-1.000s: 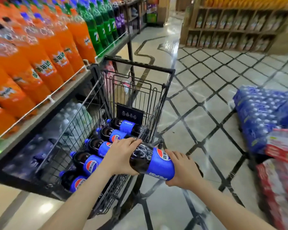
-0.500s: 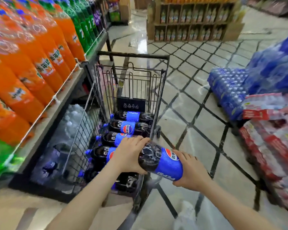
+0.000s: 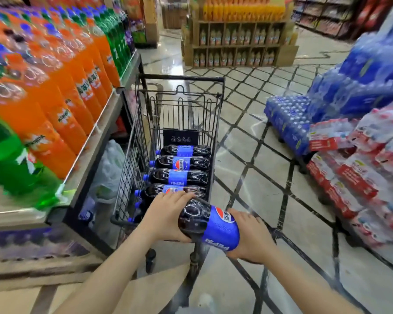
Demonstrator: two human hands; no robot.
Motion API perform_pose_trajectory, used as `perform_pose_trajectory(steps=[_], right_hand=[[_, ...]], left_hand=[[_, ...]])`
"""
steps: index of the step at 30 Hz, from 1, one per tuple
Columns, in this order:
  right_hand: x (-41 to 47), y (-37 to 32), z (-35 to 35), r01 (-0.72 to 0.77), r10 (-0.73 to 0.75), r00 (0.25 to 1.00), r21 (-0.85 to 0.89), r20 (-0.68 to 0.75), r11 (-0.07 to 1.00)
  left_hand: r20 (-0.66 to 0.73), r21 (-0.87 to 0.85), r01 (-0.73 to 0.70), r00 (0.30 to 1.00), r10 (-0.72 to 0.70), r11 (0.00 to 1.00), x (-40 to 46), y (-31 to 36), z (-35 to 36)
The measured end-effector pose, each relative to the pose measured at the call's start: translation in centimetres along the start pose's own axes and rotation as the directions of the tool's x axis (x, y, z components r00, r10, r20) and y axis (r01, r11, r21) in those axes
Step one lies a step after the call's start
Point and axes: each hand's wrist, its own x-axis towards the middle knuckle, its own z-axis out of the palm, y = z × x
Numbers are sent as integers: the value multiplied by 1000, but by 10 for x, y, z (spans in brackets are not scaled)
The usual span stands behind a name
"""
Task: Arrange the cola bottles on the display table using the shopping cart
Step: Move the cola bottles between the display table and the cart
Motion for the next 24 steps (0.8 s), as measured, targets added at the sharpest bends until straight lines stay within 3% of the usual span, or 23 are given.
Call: perform_pose_trajectory(steps=[14,24], right_hand=[[-117,-147,56,147,-153,977,51,146,988],[-97,-288,90,303,-293,941,-35,169,952]], left_hand=[[41,18,181,982,-182,983,-236,14,-26],[-11,32,351,937,-350,936,-368,-69,-56]])
